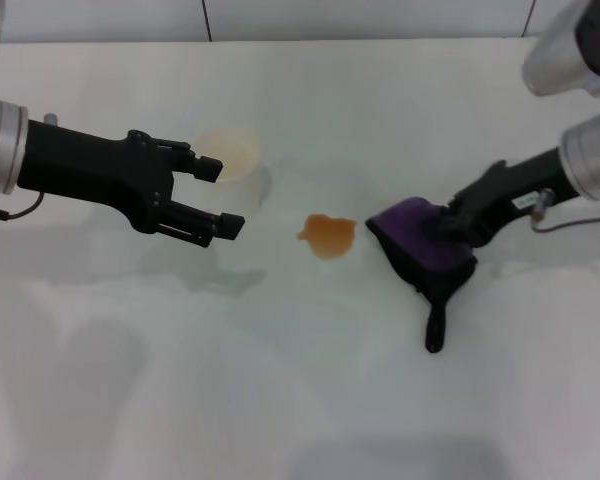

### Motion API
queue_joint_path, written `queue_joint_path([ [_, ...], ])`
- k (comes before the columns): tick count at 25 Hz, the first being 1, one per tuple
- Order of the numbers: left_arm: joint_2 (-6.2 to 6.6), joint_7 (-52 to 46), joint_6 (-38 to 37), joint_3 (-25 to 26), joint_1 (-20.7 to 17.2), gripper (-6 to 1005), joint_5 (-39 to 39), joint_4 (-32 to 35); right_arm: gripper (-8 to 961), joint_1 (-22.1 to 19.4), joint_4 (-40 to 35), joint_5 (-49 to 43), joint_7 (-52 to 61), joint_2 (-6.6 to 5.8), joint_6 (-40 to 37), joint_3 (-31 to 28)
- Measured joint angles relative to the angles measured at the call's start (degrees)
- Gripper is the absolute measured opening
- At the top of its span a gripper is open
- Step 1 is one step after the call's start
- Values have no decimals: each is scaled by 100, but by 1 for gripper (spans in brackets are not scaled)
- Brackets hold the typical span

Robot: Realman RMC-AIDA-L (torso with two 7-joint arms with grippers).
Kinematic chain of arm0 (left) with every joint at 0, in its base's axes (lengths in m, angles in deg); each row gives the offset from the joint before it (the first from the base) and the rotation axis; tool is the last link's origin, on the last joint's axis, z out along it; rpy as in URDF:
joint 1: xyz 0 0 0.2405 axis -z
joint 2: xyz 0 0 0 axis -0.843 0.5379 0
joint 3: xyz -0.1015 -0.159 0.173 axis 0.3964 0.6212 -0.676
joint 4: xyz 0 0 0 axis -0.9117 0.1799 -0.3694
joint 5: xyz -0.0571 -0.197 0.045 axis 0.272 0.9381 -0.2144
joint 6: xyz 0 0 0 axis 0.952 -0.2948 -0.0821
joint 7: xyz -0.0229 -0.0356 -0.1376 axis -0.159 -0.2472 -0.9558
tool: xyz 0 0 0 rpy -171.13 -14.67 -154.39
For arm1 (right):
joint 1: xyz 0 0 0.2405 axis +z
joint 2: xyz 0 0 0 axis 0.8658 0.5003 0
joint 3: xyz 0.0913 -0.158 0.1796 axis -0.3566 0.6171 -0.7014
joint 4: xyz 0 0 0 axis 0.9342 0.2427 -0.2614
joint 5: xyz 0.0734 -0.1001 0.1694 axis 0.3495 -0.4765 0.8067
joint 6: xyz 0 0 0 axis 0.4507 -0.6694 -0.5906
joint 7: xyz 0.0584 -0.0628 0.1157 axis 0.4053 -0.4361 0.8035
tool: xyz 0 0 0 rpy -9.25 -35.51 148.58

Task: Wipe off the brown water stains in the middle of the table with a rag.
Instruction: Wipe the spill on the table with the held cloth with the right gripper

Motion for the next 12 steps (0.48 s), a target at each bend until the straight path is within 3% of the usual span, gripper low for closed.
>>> queue_joint_path([
  [12,0,7,-27,0,8,884,0,0,100,947,408,202,261,18,-40,631],
])
